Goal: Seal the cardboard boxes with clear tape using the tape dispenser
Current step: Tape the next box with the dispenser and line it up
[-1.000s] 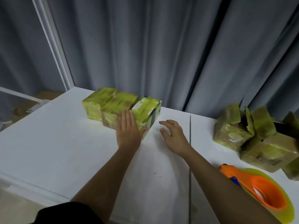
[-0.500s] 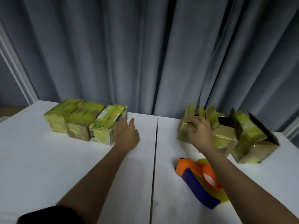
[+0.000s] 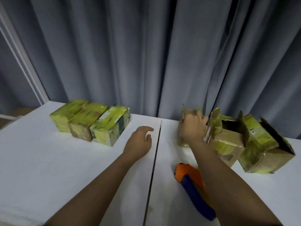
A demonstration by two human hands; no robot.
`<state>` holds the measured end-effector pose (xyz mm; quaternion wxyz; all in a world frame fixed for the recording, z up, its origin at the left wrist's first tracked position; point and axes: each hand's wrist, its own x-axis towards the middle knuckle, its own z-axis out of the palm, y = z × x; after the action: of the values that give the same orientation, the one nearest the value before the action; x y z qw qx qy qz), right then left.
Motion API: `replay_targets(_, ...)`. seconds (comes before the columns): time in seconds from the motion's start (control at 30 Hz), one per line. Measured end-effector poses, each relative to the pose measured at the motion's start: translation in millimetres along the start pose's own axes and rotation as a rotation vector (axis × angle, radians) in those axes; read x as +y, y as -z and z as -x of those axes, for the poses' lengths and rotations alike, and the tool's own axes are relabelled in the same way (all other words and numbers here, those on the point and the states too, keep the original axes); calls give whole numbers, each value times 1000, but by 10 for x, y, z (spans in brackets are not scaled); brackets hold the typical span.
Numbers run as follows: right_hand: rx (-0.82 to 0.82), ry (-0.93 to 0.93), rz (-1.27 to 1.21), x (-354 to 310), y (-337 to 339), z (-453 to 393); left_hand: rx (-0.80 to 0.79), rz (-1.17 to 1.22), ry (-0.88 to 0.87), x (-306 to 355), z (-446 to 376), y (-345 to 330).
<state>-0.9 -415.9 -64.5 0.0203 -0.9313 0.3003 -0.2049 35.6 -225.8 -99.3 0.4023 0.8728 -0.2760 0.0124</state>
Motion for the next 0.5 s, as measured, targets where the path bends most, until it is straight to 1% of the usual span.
replay_targets(0.07, 63, 64, -340, -184, 78, 137, 49, 104, 59, -60, 58, 86)
replay_targets(0.1, 57, 97, -490, -277, 124, 244, 74, 176, 86, -87, 123, 146)
replay_targets(0.13, 43, 148, -579, -356, 170, 376, 114, 246, 100, -117, 185, 201)
replay_targets(0.2, 9, 242, -646, -449, 206, 717, 243, 304, 124, -177, 371, 301)
replay_targets(0.27, -22, 290, -759, -498, 199, 1108, 372, 314, 171, -220, 620, 388)
replay_targets(0.3, -27, 295, -829, -513, 198, 1300, 407, 320, 179, -248, 753, 426)
replay_targets(0.37, -18, 258, -945, -516, 177, 1632, 428, 321, 149, -295, 1026, 496)
replay_targets(0.4, -4, 249, -978, -507, 171, 1770, 432, 316, 108, -336, 1154, 511)
replay_targets(0.5, 26, 237, -1017, -453, 197, 2104, 434, 315, -4, -437, 1464, 491)
